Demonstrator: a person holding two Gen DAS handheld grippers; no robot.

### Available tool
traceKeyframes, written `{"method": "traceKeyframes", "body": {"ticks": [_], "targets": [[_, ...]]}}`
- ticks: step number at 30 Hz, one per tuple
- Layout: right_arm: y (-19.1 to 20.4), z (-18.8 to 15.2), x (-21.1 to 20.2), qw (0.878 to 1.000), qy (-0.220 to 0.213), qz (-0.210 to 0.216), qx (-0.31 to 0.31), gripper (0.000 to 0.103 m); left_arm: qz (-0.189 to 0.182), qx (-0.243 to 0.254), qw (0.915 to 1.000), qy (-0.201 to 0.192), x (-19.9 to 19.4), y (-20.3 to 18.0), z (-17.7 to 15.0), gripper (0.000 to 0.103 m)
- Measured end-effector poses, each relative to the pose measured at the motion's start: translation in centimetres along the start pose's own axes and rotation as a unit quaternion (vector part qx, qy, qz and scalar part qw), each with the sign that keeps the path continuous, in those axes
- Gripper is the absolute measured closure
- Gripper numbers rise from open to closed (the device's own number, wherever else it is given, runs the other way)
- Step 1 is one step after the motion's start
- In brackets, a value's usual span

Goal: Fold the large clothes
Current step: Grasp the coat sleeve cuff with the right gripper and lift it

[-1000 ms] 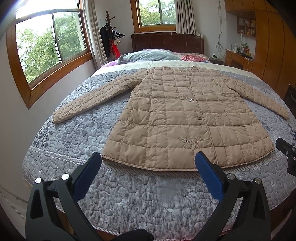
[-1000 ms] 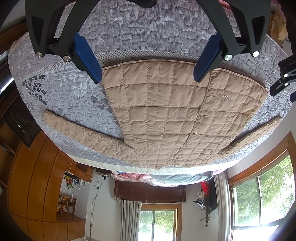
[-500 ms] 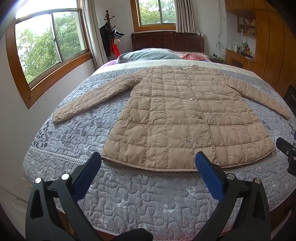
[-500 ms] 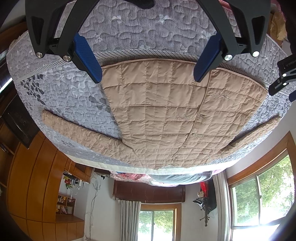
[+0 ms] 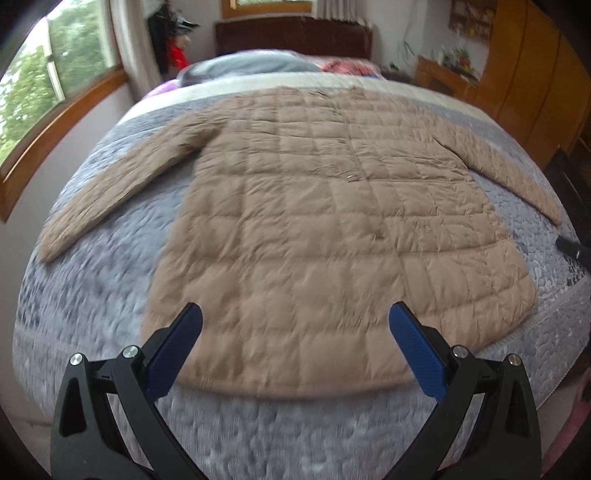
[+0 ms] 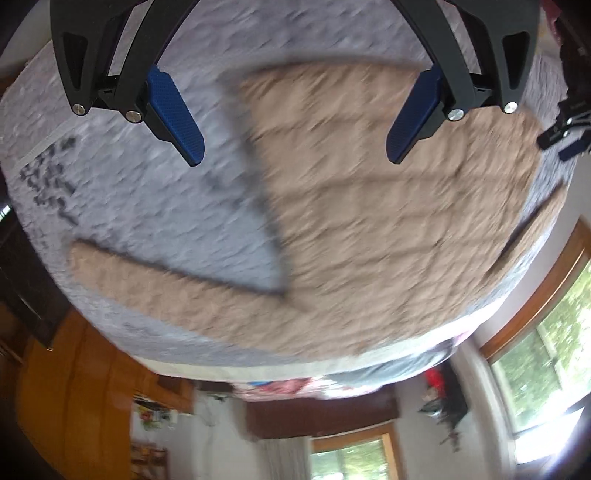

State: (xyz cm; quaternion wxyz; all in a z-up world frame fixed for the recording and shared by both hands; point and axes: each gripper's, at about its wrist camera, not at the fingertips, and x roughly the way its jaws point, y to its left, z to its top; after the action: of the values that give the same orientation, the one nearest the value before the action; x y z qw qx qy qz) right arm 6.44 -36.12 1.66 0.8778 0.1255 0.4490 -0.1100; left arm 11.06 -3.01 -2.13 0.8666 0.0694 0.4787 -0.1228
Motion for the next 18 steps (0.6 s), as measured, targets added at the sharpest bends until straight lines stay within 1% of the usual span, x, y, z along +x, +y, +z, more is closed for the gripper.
{"method": "traceKeyframes", "body": {"ticks": [2, 3, 5, 6, 7, 8, 9, 10, 12, 14, 15, 18], "targets": [[-2.8, 2.1, 0.9, 1.000, 0.000, -0.011, 0.027, 0.004, -0.004, 0.013, 0.9999, 0.005, 1.5, -0.9, 2.8, 0.003], [-5.3, 3.7, 1.7, 0.999, 0.004, -0.008, 0.053, 0.004, -0.005, 0.016, 0.9999, -0.001, 2.1, -1.4, 4.3, 0.003], [-8.9, 5.8, 2.8, 0.996, 0.004, 0.005, 0.087, 0.004, 0.002, 0.025, 0.9995, -0.021, 3.0, -2.6, 7.1, 0.003], [-11.5, 7.2, 3.6, 0.994, 0.002, 0.004, 0.110, 0.004, 0.002, 0.033, 0.9989, -0.034, 3.6, -3.4, 8.7, 0.003], [-13.0, 7.9, 4.2, 0.993, 0.001, 0.003, 0.119, 0.004, 0.001, 0.039, 0.9983, -0.043, 3.9, -4.0, 9.7, 0.003], [-14.9, 8.9, 4.9, 0.991, 0.003, -0.004, 0.132, 0.004, -0.005, 0.051, 0.9973, -0.052, 4.8, -5.3, 11.5, 0.003], [-17.5, 10.0, 5.9, 0.989, 0.007, -0.018, 0.148, 0.004, -0.013, 0.057, 0.9970, -0.050, 5.5, -6.0, 12.7, 0.003], [-18.9, 10.6, 6.4, 0.988, 0.010, -0.023, 0.155, 0.004, -0.027, 0.066, 0.9964, -0.046, 6.6, -7.3, 14.3, 0.003], [-22.8, 12.0, 8.1, 0.984, 0.025, -0.034, 0.171, 0.004, -0.043, 0.067, 0.9961, -0.039, 8.1, -9.1, 16.2, 0.003], [-25.4, 12.7, 9.5, 0.981, 0.042, -0.032, 0.185, 0.004, -0.067, 0.065, 0.9953, -0.023, 10.0, -11.0, 18.0, 0.003], [-27.3, 13.0, 10.5, 0.978, 0.053, -0.029, 0.198, 0.004, -0.081, 0.064, 0.9946, -0.010, 11.0, -11.8, 18.7, 0.003], [-30.7, 13.0, 12.3, 0.970, 0.066, -0.036, 0.230, 0.004, -0.112, 0.046, 0.9926, 0.012, 13.9, -14.0, 20.6, 0.003]]}}
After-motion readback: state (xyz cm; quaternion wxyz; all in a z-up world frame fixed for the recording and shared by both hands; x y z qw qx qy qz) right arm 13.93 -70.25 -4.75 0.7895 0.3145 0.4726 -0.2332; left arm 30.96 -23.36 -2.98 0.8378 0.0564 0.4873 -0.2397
